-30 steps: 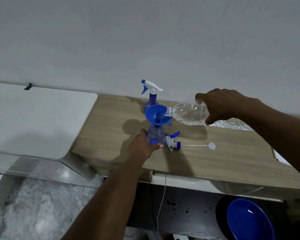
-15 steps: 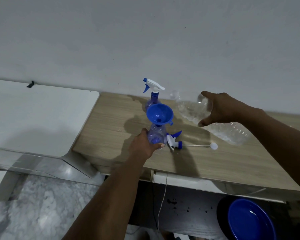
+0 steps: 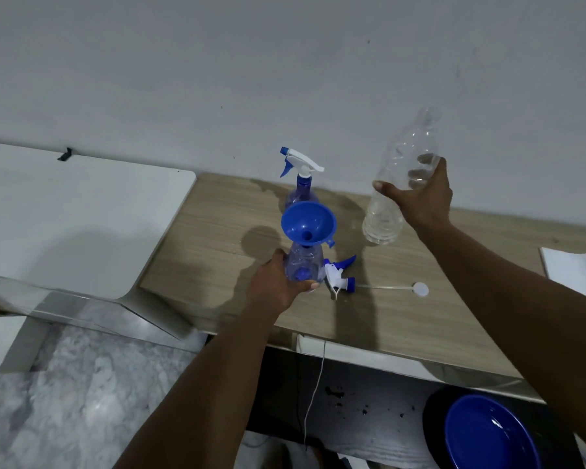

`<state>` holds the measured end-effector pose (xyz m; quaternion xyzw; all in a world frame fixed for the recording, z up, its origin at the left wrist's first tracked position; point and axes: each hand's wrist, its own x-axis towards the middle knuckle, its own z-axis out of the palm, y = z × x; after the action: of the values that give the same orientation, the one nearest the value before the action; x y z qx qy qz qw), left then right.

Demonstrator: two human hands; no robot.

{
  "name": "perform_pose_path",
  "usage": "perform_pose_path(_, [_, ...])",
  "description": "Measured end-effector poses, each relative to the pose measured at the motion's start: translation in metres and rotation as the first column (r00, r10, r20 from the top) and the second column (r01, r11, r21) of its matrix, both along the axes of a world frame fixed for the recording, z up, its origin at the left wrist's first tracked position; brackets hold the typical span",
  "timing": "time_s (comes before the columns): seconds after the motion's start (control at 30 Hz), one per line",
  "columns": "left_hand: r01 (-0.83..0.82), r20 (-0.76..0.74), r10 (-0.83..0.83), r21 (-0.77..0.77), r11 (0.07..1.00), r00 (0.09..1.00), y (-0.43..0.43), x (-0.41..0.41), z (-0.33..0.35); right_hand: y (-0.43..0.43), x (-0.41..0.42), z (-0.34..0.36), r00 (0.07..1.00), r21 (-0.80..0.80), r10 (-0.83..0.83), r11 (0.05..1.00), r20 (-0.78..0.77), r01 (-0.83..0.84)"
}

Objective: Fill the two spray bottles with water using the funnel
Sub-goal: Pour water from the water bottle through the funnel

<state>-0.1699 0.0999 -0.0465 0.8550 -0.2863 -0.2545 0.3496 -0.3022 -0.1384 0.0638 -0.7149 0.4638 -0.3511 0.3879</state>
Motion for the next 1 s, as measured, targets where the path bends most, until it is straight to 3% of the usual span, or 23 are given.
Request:
perform_pose_path(0.23, [0.003, 0.052, -0.004, 0.021, 1.000, 0.999, -0.002, -0.002, 0.001, -0.011, 0.025, -0.029, 0.990, 0.061, -0.101, 0.994, 0.099, 0.095])
perform_pose_path(0.4, [-0.012, 0.053, 0.010, 0.031, 0.999, 0.999, -0.002, -0.003, 0.001, -0.024, 0.024, -0.032, 0.997, 0.097, -0.011, 0.995, 0.073, 0.004])
perform_pose_path(0.5, [-0.013, 0.067, 0.010, 0.042, 0.999, 0.998, -0.001, -0.004, 0.003, -0.006, 0.016, -0.026, 0.987, 0.152, -0.149, 0.979, 0.069, 0.137])
perform_pose_path(0.57, [-0.013, 0.080, 0.009, 0.051, 0.999, 0.997, 0.001, -0.004, 0.003, 0.028, 0.004, -0.015, 0.953, 0.012, -0.275, 0.961, 0.126, 0.276])
perform_pose_path(0.6, [-0.012, 0.082, 0.007, 0.055, 0.998, 0.997, 0.002, -0.004, 0.003, 0.047, -0.001, -0.010, 0.947, -0.124, -0.243, 0.954, 0.208, 0.272])
perform_pose_path(0.67, [-0.001, 0.108, -0.006, 0.062, 0.998, 0.994, 0.004, -0.002, 0.003, 0.085, -0.004, 0.006, 0.961, -0.413, 0.052, 0.908, 0.273, 0.069])
perform_pose_path(0.7, [0.009, 0.125, -0.017, 0.071, 0.997, 0.992, 0.005, -0.001, 0.003, 0.100, -0.001, 0.015, 0.954, -0.501, 0.232, 0.859, 0.190, -0.109])
perform_pose_path(0.77, [0.021, 0.106, -0.030, 0.078, 0.997, 0.994, 0.007, 0.001, 0.004, 0.121, 0.014, 0.032, 0.874, -0.499, 0.457, 0.726, -0.167, -0.474])
perform_pose_path(0.87, [0.014, 0.066, -0.020, 0.087, 0.996, 0.998, 0.012, 0.003, 0.006, 0.130, 0.044, 0.042, 0.625, -0.327, 0.386, 0.603, -0.679, -0.727])
perform_pose_path(0.93, [0.022, 0.102, -0.034, 0.112, 0.994, 0.994, 0.018, 0.006, 0.005, 0.128, 0.060, 0.044, 0.492, -0.187, 0.382, 0.609, -0.783, -0.771])
perform_pose_path(1.0, [0.024, 0.133, -0.040, 0.113, 0.993, 0.990, 0.026, 0.011, 0.004, 0.127, 0.069, 0.054, 0.455, -0.069, 0.483, 0.625, -0.748, -0.777])
